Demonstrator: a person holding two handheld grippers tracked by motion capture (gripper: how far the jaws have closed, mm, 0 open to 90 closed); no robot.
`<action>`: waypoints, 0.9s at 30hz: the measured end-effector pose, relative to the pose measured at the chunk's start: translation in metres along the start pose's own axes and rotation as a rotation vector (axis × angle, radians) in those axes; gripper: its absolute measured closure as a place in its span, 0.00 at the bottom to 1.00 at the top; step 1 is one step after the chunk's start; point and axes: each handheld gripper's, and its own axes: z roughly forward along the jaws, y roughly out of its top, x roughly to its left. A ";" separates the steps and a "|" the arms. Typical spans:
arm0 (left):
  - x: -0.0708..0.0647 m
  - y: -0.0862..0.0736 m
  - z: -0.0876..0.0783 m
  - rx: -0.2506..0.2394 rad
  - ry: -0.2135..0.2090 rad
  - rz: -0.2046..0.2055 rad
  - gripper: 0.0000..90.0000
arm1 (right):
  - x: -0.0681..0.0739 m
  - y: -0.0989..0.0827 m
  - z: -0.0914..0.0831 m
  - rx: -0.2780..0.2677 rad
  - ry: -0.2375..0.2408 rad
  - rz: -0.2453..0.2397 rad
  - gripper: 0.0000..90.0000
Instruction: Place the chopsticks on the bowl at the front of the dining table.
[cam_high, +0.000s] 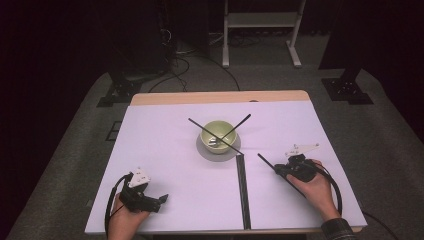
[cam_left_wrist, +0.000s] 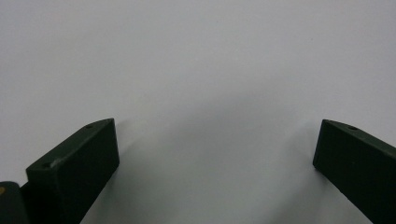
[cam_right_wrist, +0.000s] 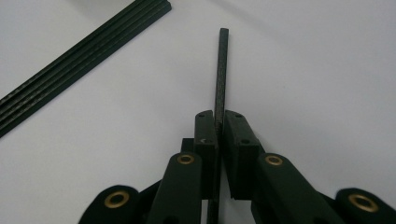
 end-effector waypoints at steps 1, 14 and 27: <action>0.000 0.000 0.000 0.000 0.000 0.000 0.00 | 0.000 0.000 0.000 0.000 -0.003 -0.001 0.94; 0.000 0.000 0.000 0.000 0.000 0.000 0.00 | -0.001 -0.001 0.000 -0.003 0.001 0.027 0.95; 0.000 0.000 0.000 0.000 0.000 0.000 0.00 | -0.006 0.001 -0.010 -0.021 0.004 0.049 0.96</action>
